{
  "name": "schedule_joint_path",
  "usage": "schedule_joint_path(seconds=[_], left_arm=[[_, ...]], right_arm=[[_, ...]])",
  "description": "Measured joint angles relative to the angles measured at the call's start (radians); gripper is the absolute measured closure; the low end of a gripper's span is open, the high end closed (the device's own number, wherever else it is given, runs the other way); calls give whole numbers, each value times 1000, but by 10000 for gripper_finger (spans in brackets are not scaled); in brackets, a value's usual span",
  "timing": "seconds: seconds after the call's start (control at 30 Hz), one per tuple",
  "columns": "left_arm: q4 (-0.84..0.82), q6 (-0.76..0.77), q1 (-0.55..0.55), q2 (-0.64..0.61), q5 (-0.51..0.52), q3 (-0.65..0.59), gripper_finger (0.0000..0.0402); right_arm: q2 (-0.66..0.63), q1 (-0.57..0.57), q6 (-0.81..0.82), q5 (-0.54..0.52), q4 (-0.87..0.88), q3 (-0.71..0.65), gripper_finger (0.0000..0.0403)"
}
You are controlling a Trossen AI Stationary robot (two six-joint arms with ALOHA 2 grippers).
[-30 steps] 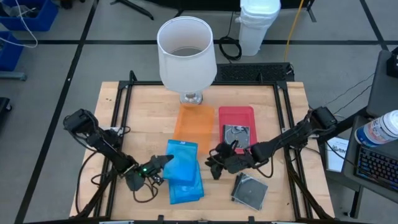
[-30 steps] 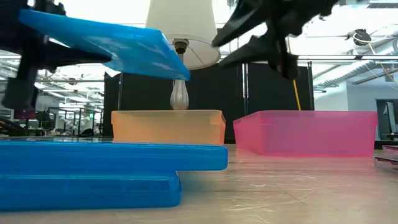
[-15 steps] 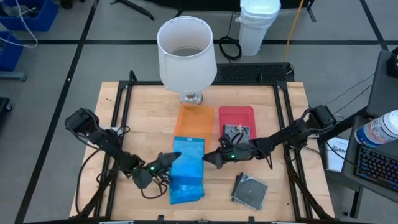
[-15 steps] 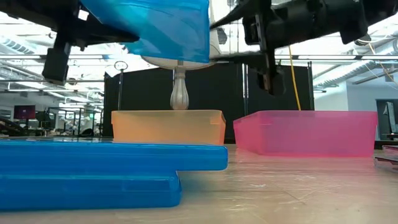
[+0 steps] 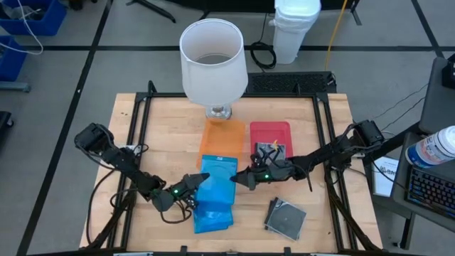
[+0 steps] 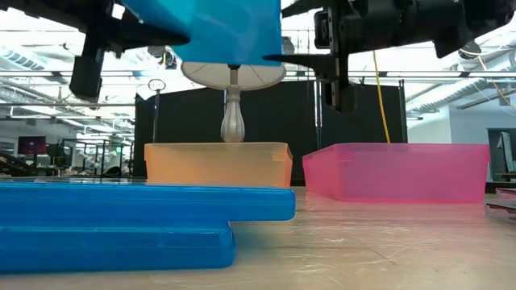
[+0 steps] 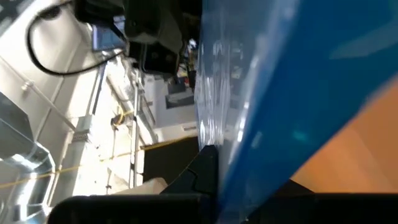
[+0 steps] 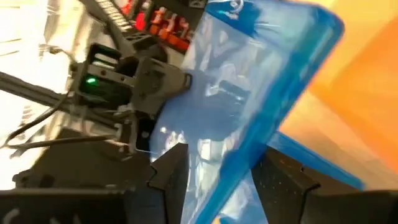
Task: Pick & place jewel cases by type
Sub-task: Put the blue CD case into the orange bin
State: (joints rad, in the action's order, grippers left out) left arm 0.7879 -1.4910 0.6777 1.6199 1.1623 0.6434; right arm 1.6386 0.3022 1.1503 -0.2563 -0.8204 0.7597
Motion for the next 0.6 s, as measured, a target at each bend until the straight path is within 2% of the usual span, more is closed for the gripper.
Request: schedule_joint_path(seconds=[0.13, 0.3, 0.43, 0.6], left_arm=[[77, -78, -11, 0, -37, 0, 367], [97, -72, -36, 0, -45, 0, 367], [98, -51, -44, 0, -48, 1, 367], [87, -41, -44, 0, -39, 1, 363]], right_arm=[[0, -12, -28, -8, -42, 0, 247], [0, -22, -110, 20, -111, 0, 264], [0, -21, -166, 18, -109, 0, 299], [0, -21, -225, 22, -106, 0, 363]])
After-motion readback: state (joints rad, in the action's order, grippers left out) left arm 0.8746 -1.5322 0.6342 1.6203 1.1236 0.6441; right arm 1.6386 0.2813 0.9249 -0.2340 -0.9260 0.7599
